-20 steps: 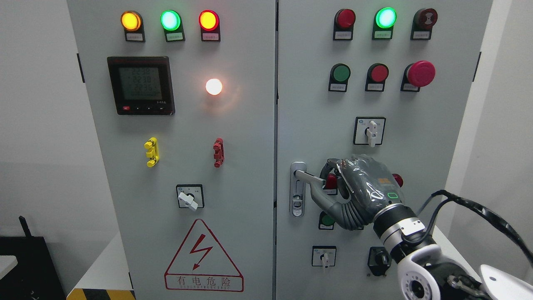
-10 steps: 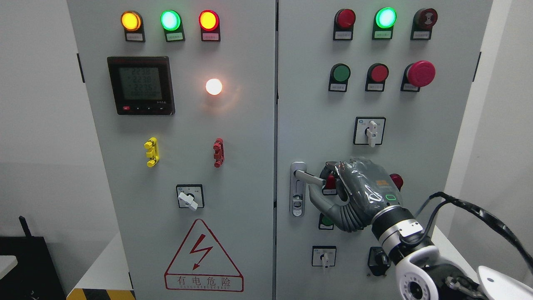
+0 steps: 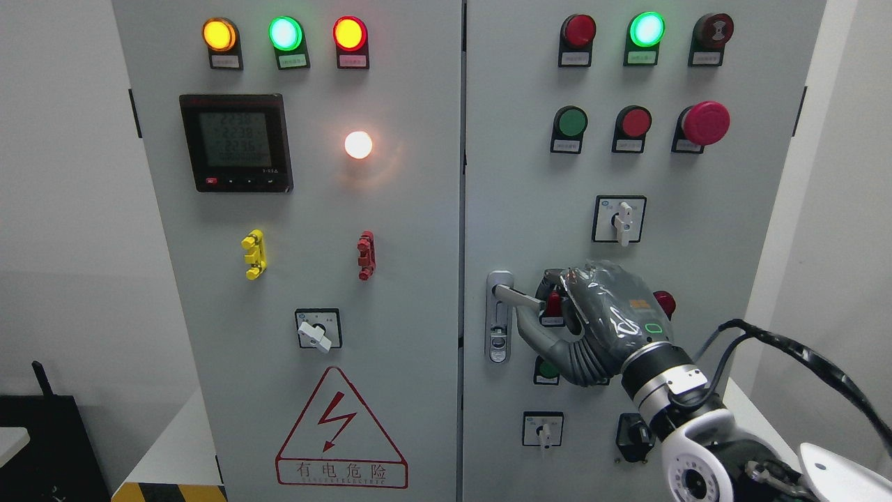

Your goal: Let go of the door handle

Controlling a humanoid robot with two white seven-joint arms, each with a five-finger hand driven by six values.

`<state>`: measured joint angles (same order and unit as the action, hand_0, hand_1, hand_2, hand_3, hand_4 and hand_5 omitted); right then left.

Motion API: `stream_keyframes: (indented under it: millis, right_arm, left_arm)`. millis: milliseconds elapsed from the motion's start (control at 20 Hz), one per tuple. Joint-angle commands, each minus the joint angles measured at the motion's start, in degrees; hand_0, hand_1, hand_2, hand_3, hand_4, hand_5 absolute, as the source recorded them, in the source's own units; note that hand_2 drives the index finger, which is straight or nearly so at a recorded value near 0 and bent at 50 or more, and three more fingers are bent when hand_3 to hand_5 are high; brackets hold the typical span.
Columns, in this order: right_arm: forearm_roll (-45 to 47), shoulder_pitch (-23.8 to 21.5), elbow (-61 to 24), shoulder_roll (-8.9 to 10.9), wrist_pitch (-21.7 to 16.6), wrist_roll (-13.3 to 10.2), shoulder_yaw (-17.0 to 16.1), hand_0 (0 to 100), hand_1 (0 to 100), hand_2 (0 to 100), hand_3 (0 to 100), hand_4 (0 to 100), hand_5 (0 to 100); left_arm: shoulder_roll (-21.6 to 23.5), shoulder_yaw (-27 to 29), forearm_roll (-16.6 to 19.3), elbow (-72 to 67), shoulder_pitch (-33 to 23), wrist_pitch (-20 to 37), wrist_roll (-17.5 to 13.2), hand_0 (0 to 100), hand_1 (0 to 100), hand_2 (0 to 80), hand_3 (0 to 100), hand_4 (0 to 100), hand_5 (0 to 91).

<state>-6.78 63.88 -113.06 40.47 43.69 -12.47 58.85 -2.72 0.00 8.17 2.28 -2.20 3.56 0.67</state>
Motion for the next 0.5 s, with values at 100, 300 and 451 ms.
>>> stream_keyframes:
  millis: [100,300,451]
  right_arm:
    - [0.01,0.1,-0.14,-0.21,-0.18,-0.1,-0.14,58,30,61,100,98,100]
    - [0.01,0.1,-0.14,-0.21,-0.18,-0.09,-0.05,58,30,62,100,98,100]
    - [0.01,0.01,-0.06,-0.21,-0.18,-0.1,-0.05,59,30,63,100,98,100]
  left_arm:
    - [0.0,-1.4,0.0,0.0,0.0,-0.05,0.03,12,39,0.0,0,0,0.0]
    - [0.0,-1.4,0.0,0.0,0.0,0.04,0.03,12,39,0.0,0,0,0.0]
    - [0.0,-1.4,0.0,0.0,0.0,0.04,0.03,12,39,0.0,0,0,0.0]
